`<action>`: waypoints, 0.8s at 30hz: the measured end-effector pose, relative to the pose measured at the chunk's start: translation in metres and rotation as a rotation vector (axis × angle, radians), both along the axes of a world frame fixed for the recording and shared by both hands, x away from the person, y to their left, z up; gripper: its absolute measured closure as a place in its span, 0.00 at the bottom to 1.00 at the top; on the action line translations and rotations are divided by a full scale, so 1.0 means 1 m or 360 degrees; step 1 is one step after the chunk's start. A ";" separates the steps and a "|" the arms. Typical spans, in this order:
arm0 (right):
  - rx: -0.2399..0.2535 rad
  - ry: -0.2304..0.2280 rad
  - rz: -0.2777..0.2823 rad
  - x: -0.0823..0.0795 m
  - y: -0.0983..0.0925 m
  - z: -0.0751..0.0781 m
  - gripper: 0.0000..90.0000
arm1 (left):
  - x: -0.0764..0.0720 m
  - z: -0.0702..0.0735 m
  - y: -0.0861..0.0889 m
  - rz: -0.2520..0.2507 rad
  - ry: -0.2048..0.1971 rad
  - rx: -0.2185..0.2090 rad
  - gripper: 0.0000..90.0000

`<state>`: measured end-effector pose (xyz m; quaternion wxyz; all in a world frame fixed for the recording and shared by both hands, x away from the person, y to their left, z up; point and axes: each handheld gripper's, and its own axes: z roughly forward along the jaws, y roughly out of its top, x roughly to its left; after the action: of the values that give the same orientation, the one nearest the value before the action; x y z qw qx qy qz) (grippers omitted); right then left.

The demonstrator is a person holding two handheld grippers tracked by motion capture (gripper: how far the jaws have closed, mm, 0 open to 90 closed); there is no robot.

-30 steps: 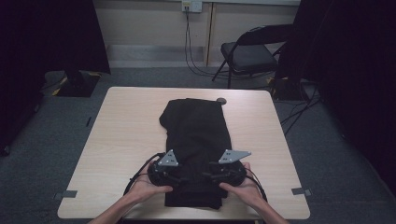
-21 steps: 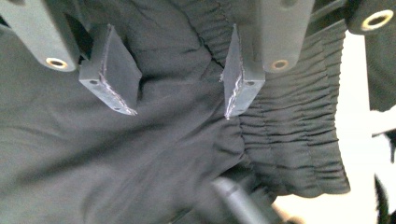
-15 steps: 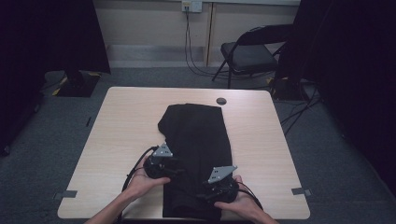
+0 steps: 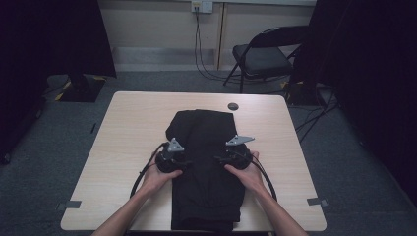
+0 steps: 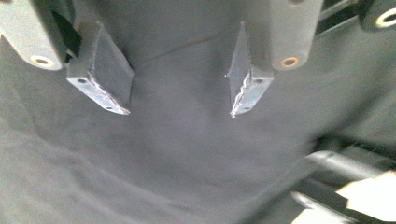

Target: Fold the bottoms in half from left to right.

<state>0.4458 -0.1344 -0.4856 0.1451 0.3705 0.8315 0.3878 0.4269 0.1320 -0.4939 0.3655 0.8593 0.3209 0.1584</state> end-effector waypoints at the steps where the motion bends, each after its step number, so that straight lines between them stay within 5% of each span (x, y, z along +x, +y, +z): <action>1: -0.0006 0.0030 -0.0005 0.002 0.001 -0.004 0.41 | 0.000 0.000 0.000 0.0025 0.0053 -0.0027 0.59; 4: -0.0092 -0.0027 0.0031 -0.003 0.005 -0.012 0.40 | -0.004 0.003 0.000 -0.0009 0.0087 0.0001 0.58; 10: -0.0065 -0.0033 0.0156 -0.024 0.001 -0.014 0.40 | -0.019 0.009 0.003 -0.0167 0.0190 0.0031 0.55; 18: -0.0024 -0.0052 0.0253 -0.048 -0.003 -0.016 0.40 | -0.003 0.015 0.017 -0.0032 0.0149 -0.0101 0.54; 24: -0.0025 -0.0053 0.0310 -0.059 -0.005 -0.016 0.40 | 0.003 0.013 0.027 0.0049 0.0105 -0.0075 0.51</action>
<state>0.3866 -0.1394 -0.5018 0.1233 0.2804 0.8640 0.3997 0.4295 0.1588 -0.4808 0.3723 0.8502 0.3494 0.1280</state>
